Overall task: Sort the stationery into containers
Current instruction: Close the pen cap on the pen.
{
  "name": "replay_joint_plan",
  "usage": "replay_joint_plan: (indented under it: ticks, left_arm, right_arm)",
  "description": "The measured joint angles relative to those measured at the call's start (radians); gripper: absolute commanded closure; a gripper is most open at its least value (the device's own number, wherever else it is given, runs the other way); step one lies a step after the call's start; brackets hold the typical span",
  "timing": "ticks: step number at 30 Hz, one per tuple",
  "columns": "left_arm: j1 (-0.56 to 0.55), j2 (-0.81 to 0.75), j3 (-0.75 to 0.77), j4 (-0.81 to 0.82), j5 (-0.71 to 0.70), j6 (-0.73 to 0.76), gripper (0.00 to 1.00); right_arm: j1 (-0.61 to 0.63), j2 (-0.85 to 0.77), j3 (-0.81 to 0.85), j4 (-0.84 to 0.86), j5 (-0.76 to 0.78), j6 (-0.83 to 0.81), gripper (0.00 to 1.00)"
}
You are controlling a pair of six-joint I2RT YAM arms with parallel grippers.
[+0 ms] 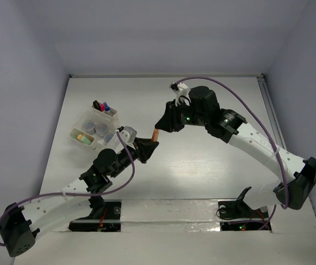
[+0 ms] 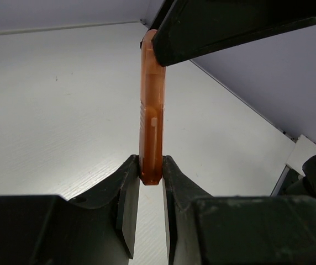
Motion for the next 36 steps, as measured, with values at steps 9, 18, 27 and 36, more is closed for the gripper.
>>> replay_joint_plan:
  ticks: [9, 18, 27, 36]
  left_arm:
    - [-0.003, 0.035, 0.076, -0.108, -0.019, -0.008, 1.00]
    - [-0.005, 0.063, 0.150, -0.240, -0.037, -0.026, 1.00]
    - [-0.021, 0.089, 0.224, -0.398, -0.043, -0.025, 1.00]
    - [-0.021, 0.133, 0.232, -0.420, -0.051, -0.052, 0.99]
  right_arm:
    - [0.025, -0.061, -0.133, 0.167, 0.064, 0.031, 1.00]
    - [0.068, -0.090, -0.229, 0.285, 0.153, 0.033, 1.00]
    - [0.100, -0.188, -0.439, 0.487, 0.232, 0.090, 1.00]
    - [0.119, -0.177, -0.473, 0.544, 0.300, 0.115, 1.00]
